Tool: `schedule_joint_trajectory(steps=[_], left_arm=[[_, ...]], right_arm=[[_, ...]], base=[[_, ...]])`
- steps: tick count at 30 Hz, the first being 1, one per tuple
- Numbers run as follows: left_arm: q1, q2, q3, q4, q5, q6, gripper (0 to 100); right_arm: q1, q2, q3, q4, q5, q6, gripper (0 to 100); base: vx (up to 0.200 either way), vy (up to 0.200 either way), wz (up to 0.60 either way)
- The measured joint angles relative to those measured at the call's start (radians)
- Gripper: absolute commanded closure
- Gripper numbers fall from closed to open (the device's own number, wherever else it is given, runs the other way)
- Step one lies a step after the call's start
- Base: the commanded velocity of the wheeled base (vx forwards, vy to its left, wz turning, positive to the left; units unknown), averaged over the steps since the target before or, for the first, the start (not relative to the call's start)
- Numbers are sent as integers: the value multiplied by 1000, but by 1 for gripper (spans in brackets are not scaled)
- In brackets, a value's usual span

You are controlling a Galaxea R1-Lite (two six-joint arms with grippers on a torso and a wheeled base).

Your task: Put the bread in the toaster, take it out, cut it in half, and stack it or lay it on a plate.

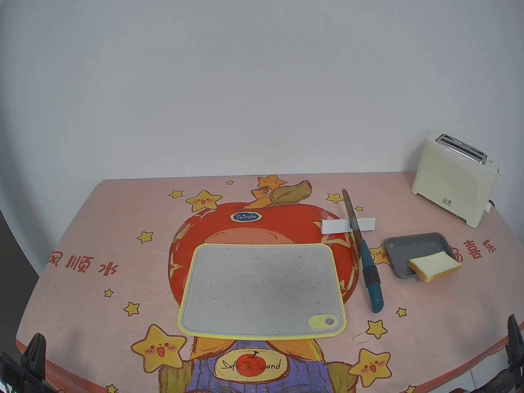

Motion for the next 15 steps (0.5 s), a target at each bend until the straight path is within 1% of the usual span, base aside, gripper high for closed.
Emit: schedule_joint_trajectory(steps=[6, 10, 12, 14, 15], left_arm=[[0, 0, 0, 0, 0, 0, 100], [0, 0, 0, 0, 0, 0, 100], [0, 0, 0, 0, 0, 0, 100], [0, 0, 0, 0, 0, 0, 100], [0, 0, 0, 0, 0, 0, 100]], right_arm=[[10, 14, 20, 34, 10, 30, 0], [22, 28, 11, 40, 24, 50, 0], [32, 39, 9, 41, 31, 85, 0], [37, 47, 9, 42, 33, 133, 0], [39, 55, 7, 42, 34, 181, 0]], base=[[0, 0, 0], [0, 0, 0], [0, 0, 0], [0, 0, 0], [0, 0, 0]])
